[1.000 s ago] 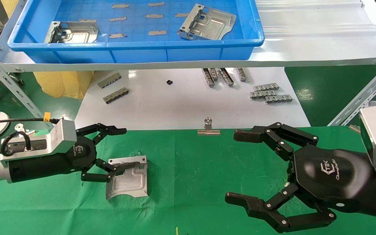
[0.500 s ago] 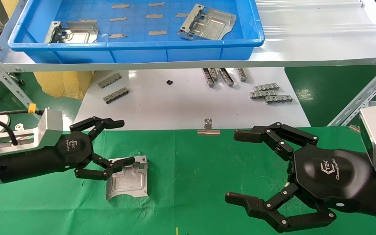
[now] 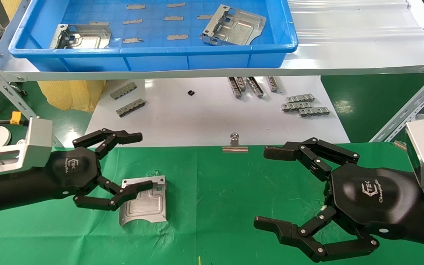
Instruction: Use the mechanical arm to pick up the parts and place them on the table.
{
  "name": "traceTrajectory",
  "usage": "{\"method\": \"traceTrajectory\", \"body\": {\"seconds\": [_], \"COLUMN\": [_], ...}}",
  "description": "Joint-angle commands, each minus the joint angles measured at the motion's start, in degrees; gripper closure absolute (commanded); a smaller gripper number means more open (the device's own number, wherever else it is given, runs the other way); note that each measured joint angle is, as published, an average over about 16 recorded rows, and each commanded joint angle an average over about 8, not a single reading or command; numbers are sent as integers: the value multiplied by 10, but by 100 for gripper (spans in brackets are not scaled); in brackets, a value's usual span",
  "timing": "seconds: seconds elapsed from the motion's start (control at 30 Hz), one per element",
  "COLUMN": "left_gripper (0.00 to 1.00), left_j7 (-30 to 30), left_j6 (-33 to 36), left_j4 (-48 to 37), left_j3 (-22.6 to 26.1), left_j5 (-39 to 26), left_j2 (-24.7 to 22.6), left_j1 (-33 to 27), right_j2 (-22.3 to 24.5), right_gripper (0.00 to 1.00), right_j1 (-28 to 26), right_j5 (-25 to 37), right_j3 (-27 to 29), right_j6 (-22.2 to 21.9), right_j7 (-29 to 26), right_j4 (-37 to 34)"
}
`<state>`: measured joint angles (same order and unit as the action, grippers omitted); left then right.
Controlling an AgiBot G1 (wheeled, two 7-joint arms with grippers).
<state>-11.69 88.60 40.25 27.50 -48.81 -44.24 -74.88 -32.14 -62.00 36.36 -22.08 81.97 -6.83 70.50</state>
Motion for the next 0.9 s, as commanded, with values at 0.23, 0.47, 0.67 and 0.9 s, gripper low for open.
{"method": "traceTrajectory", "body": {"seconds": [0.23, 0.47, 0.67, 0.9], "left_gripper": [0, 0, 0, 0], "left_j7": [61, 113, 159, 208], "left_j6": [-8, -15, -21, -27], "left_j4": [90, 168, 236, 309], "left_j3": [-31, -58, -81, -106], "left_j5": [19, 35, 49, 64], "left_j2": [25, 47, 65, 85], "left_j1": [36, 67, 94, 123], "right_j2": [0, 0, 0, 0], "right_gripper": [0, 0, 0, 0], "right_j1": [0, 0, 0, 0], "right_j5": [0, 0, 0, 0], "right_j3": [0, 0, 0, 0], "right_j6": [0, 0, 0, 0], "right_j7": [0, 0, 0, 0], "right_j4": [0, 0, 0, 0]}}
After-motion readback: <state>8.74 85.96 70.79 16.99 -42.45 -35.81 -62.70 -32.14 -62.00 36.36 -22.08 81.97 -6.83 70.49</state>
